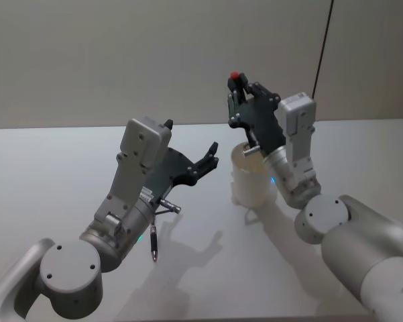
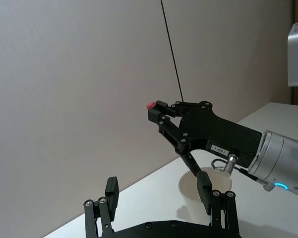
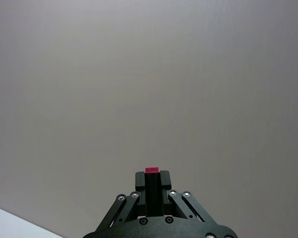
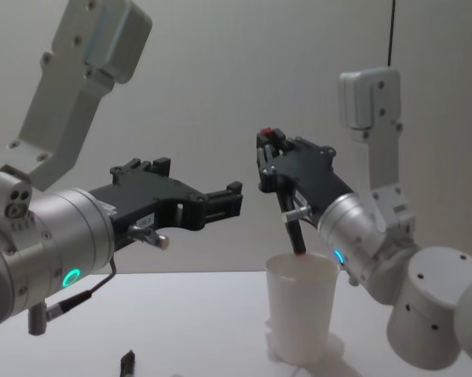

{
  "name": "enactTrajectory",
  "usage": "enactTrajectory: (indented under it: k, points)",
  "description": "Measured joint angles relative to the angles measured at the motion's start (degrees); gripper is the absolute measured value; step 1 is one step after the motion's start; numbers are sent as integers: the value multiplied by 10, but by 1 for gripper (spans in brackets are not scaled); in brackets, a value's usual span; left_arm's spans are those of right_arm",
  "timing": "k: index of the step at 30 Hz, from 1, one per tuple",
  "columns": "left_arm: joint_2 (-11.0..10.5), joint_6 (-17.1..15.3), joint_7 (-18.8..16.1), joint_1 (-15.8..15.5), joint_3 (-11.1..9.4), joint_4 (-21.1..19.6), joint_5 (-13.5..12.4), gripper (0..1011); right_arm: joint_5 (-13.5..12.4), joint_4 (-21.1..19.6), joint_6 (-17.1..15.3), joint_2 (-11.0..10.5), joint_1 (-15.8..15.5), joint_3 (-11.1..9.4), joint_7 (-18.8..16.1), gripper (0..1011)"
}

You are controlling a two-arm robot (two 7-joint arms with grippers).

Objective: Place the pen into the pen holder.

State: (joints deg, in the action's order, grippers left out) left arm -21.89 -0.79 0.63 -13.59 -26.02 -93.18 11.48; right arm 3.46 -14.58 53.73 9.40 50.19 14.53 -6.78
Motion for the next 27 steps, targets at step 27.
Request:
enactTrajectory:
  k: [27]
  points:
    - [0, 0, 0, 0, 0, 0, 0, 1004, 16, 59, 25, 8, 7, 5, 11, 187]
